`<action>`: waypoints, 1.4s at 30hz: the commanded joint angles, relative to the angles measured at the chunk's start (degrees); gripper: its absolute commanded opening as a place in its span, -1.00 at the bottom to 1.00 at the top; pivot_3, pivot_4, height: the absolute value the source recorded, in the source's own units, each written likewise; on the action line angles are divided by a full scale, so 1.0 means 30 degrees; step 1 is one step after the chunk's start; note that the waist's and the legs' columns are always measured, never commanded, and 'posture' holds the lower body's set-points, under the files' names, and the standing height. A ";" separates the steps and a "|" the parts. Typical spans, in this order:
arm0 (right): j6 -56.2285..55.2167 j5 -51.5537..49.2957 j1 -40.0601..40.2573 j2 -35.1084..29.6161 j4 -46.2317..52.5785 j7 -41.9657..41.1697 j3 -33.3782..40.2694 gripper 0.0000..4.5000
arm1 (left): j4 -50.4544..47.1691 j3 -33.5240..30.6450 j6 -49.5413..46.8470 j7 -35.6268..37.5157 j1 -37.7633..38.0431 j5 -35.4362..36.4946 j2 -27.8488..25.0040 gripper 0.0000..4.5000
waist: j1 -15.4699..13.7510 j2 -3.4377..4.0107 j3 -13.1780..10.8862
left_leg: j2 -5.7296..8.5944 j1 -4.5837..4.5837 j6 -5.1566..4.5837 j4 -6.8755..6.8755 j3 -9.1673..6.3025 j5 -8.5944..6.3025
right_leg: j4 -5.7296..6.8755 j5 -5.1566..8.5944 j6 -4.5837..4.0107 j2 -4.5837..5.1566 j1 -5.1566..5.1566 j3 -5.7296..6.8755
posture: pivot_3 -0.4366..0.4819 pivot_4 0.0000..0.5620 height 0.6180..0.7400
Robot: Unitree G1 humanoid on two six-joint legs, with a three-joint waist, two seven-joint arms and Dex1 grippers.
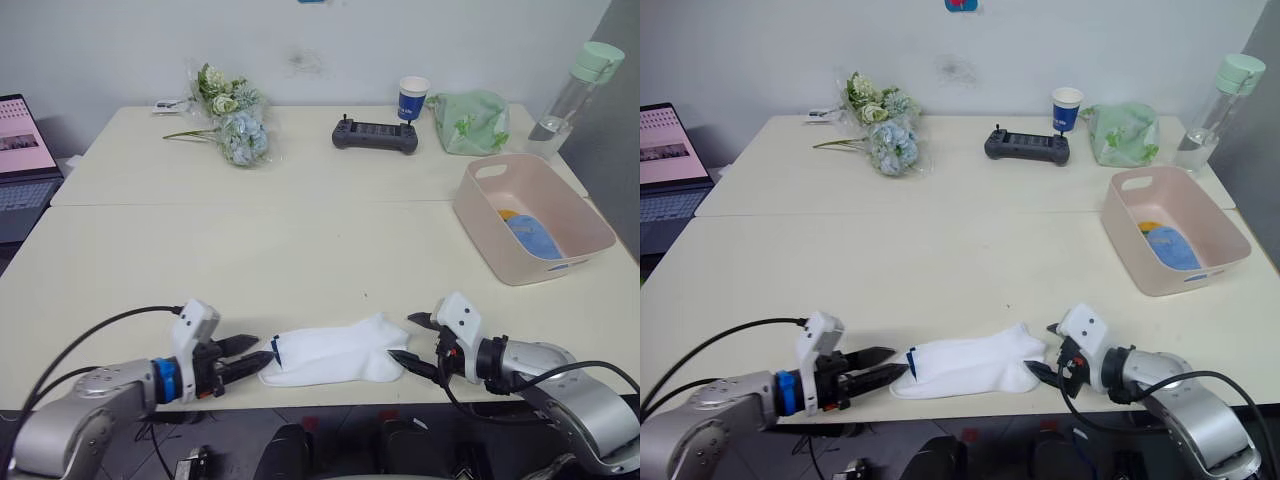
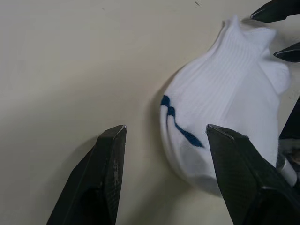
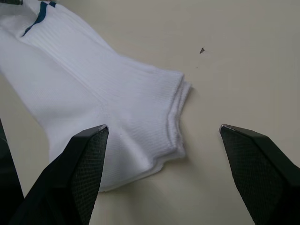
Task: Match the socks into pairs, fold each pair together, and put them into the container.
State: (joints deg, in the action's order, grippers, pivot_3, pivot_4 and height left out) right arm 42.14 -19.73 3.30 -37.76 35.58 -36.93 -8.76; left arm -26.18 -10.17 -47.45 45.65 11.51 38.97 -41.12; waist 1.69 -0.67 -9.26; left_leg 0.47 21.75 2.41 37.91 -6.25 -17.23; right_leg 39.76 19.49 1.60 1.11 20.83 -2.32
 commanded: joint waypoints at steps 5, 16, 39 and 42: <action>0.0442 0.1039 -0.0404 -0.0330 0.0273 0.0530 -0.0765 0.64 | 0.0049 0.2801 0.1761 0.0357 0.0257 -0.2132 -0.0111 0.18 | -0.0018 0.0034 0.0025 | 0.0012 -0.0017 0.0003 -0.0003 0.0011 0.0001 | -0.0009 0.0000 0.0000 0.0012 -0.0021 -0.0010 | -0.05 -0.47 1.00; 0.0311 0.0584 -0.0718 0.0066 0.0692 0.0250 -0.0934 -1.00 | 0.0547 0.2770 0.2771 0.0052 0.0125 -0.1916 0.1077 -1.00 | -0.0026 0.0044 0.0036 | 0.0013 -0.0038 0.0000 -0.0007 -0.0004 -0.0003 | -0.0090 -0.0001 0.0000 0.0017 -0.0096 0.0008 | -0.05 -0.47 1.00; 0.3087 0.0500 -0.6388 0.2699 -0.4187 0.1833 -0.0431 -0.75 | 0.6302 0.2414 0.1212 -0.1865 -0.7237 -0.2661 0.2925 -0.89 | 0.0038 0.0023 0.0019 | 0.0020 0.0021 0.0072 0.0009 -0.0018 0.0039 | -0.0021 -0.0002 -0.0003 0.0011 0.0002 0.0021 | -0.05 -0.47 1.00; 0.3210 0.0461 -0.6170 0.2746 -0.3833 0.1954 -0.0279 -0.37 | 0.5873 0.2301 0.1434 -0.1783 -0.7163 -0.2671 0.2896 -0.57 | 0.0038 0.0023 0.0019 | 0.0019 0.0016 0.0072 0.0008 -0.0013 0.0039 | -0.0007 -0.0003 -0.0003 0.0011 0.0007 0.0012 | -0.05 -0.47 1.00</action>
State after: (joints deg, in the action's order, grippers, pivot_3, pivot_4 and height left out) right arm 51.85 -18.03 -15.12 -29.71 22.07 -31.39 -10.74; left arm -7.85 -2.16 -43.43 40.83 -9.93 31.55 -31.78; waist 1.81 -0.60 -9.20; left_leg 0.53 21.79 2.63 37.94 -6.28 -17.11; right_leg 39.76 19.48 1.59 1.14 20.86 -2.29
